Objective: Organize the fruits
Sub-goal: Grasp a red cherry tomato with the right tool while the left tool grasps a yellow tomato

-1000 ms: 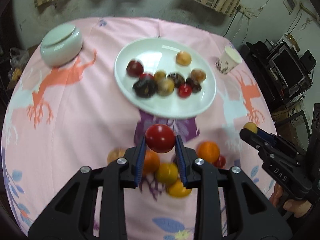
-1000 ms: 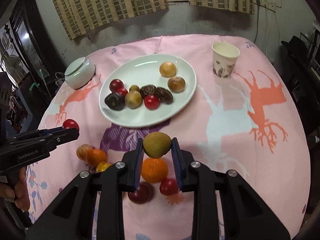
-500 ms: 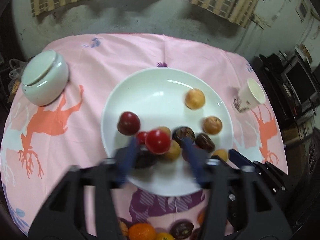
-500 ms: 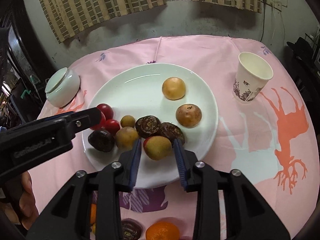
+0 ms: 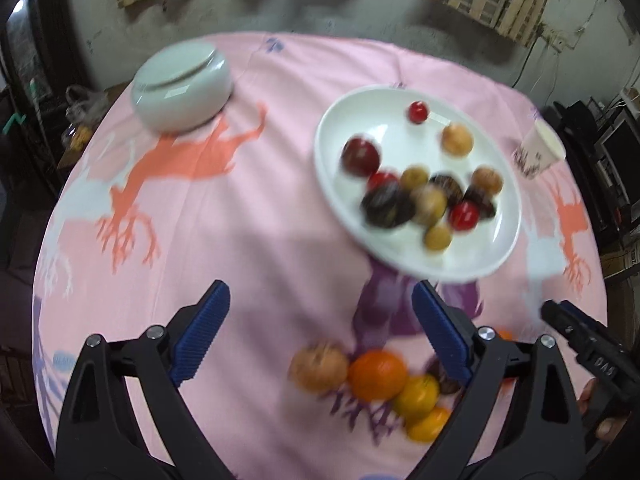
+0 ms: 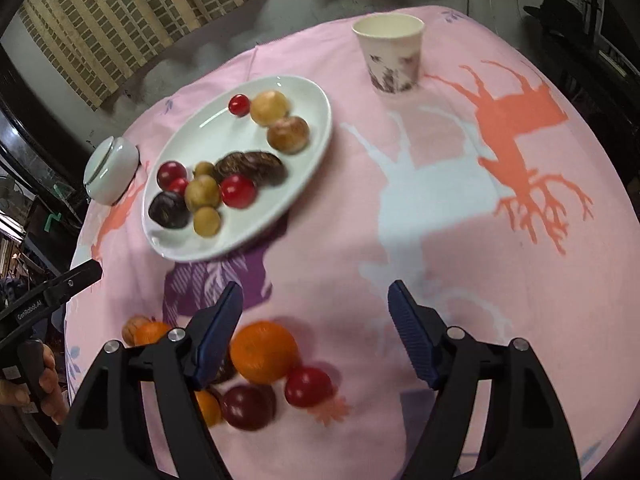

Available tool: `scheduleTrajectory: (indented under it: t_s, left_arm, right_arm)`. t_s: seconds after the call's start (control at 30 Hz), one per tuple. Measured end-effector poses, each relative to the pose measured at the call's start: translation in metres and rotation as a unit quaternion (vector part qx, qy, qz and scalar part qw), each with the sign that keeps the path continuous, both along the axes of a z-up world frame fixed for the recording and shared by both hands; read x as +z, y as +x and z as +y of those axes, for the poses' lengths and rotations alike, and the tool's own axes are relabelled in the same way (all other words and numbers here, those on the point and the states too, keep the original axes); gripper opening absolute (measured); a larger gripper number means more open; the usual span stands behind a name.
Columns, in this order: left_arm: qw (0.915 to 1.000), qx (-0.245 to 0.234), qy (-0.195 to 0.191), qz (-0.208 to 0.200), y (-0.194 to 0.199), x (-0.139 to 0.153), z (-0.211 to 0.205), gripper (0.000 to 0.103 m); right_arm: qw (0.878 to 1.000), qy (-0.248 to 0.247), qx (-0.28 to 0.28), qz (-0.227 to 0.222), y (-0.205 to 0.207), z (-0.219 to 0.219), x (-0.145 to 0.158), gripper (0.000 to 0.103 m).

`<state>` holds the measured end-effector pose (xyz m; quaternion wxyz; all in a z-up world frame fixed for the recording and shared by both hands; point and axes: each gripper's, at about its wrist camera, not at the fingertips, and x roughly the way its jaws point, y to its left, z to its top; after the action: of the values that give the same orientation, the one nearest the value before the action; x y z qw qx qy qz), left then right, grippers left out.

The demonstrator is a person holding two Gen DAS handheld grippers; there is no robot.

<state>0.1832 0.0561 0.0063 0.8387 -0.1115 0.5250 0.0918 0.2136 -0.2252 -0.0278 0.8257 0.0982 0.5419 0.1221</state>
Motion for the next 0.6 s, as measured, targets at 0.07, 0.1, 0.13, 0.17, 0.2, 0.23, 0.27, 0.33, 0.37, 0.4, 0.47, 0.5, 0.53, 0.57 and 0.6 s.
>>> scheduleTrajectory:
  t_s: [0.07,0.1,0.13,0.17,0.2,0.23,0.27,0.33,0.37,0.4,0.47,0.5,0.53,0.57,0.6]
  left_arm:
    - [0.9998,0.01,-0.004,0.015,-0.024,-0.009,0.002,0.094]
    - [0.9996,0.014,-0.007,0.023,-0.034,-0.014,0.003,0.094]
    - [0.9993,0.019,-0.011,0.032,-0.044,-0.019,0.004,0.094]
    - [0.9988,0.023,-0.016,0.041,-0.053,-0.024,0.004,0.094]
    - [0.9982,0.025,-0.021,0.05,-0.063,-0.028,0.004,0.094]
    - [0.9979,0.026,-0.021,0.055,-0.071,-0.031,0.003,0.094]
    - [0.9977,0.026,-0.019,0.059,-0.077,-0.033,0.002,0.094]
    - [0.9976,0.021,-0.01,0.065,-0.09,-0.036,-0.002,0.094]
    - [0.9975,0.017,-0.006,0.069,-0.096,-0.036,-0.004,0.094]
    - [0.9973,0.012,-0.004,0.072,-0.1,-0.037,-0.006,0.094]
    - [0.997,0.007,0.001,0.077,-0.108,-0.037,-0.01,0.094]
    - [0.9969,0.006,0.001,0.078,-0.111,-0.037,-0.012,0.094]
    - [0.9968,0.006,-0.001,0.079,-0.114,-0.037,-0.013,0.094]
    - [0.9968,0.005,-0.003,0.08,-0.116,-0.037,-0.014,0.094]
    - [0.9967,0.003,-0.005,0.081,-0.119,-0.037,-0.015,0.094]
  right_arm:
    - [1.0,-0.003,-0.006,0.017,-0.02,-0.009,-0.006,0.076]
    - [1.0,-0.002,-0.008,0.027,-0.03,-0.012,-0.01,0.076]
    - [0.999,0.0,-0.01,0.035,-0.038,-0.015,-0.013,0.076]
    - [0.999,0.003,-0.013,0.043,-0.046,-0.017,-0.016,0.076]
    - [0.999,0.005,-0.017,0.052,-0.054,-0.019,-0.019,0.076]
    - [0.998,0.006,-0.017,0.057,-0.061,-0.019,-0.021,0.076]
    - [0.998,0.006,-0.015,0.061,-0.068,-0.019,-0.022,0.076]
    - [0.998,0.003,-0.005,0.062,-0.078,-0.016,-0.021,0.076]
    - [0.998,0.002,0.002,0.061,-0.081,-0.013,-0.02,0.076]
    - [0.998,0.002,0.006,0.059,-0.085,-0.012,-0.018,0.076]
    - [0.999,0.0,0.014,0.05,-0.091,-0.007,-0.014,0.076]
    - [0.999,-0.003,0.02,0.046,-0.093,-0.004,-0.012,0.076]
    - [0.999,-0.005,0.024,0.044,-0.096,-0.003,-0.012,0.076]
    - [0.999,-0.012,0.029,0.04,-0.099,0.0,-0.011,0.076]
    - [0.999,-0.021,0.034,0.036,-0.101,0.002,-0.01,0.076]
